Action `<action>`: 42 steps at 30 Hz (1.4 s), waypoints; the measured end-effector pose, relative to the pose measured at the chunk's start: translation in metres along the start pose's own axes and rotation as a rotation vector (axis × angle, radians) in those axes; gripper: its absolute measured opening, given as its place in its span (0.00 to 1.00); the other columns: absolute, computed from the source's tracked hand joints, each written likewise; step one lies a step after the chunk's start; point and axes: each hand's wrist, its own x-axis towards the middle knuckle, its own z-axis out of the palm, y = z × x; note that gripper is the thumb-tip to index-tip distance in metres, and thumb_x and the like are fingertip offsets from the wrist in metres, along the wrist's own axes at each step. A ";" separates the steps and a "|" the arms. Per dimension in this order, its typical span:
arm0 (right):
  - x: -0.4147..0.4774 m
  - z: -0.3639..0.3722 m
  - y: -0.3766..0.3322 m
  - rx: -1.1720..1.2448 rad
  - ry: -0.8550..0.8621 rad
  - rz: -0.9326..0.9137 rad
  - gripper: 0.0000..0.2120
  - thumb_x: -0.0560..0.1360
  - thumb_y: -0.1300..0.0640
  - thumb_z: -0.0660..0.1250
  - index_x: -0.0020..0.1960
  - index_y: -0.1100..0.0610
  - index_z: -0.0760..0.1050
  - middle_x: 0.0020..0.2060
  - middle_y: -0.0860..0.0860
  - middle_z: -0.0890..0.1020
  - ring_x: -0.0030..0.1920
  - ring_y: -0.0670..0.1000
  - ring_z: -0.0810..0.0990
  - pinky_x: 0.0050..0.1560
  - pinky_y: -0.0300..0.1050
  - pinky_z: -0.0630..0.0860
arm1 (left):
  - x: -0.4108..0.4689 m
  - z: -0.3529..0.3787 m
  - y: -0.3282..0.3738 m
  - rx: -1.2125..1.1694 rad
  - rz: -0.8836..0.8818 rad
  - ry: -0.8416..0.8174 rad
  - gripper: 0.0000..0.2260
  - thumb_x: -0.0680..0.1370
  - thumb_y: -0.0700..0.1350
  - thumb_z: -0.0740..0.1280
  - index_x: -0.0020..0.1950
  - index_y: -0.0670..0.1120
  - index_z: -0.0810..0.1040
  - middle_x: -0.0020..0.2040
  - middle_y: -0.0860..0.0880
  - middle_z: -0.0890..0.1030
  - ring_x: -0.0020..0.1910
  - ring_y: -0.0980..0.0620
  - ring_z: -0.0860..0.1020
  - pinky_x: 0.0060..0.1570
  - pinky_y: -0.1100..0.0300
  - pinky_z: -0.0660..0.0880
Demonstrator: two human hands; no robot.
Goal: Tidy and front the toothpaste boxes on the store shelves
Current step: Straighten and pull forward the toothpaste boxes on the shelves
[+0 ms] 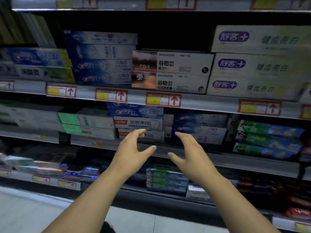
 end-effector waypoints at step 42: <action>0.124 -0.020 -0.211 0.323 0.260 -0.233 0.33 0.78 0.46 0.70 0.79 0.43 0.59 0.67 0.44 0.76 0.56 0.38 0.79 0.50 0.34 0.77 | 0.093 -0.187 -0.003 -0.306 0.143 0.668 0.25 0.80 0.51 0.69 0.77 0.53 0.69 0.72 0.59 0.71 0.70 0.60 0.69 0.71 0.55 0.69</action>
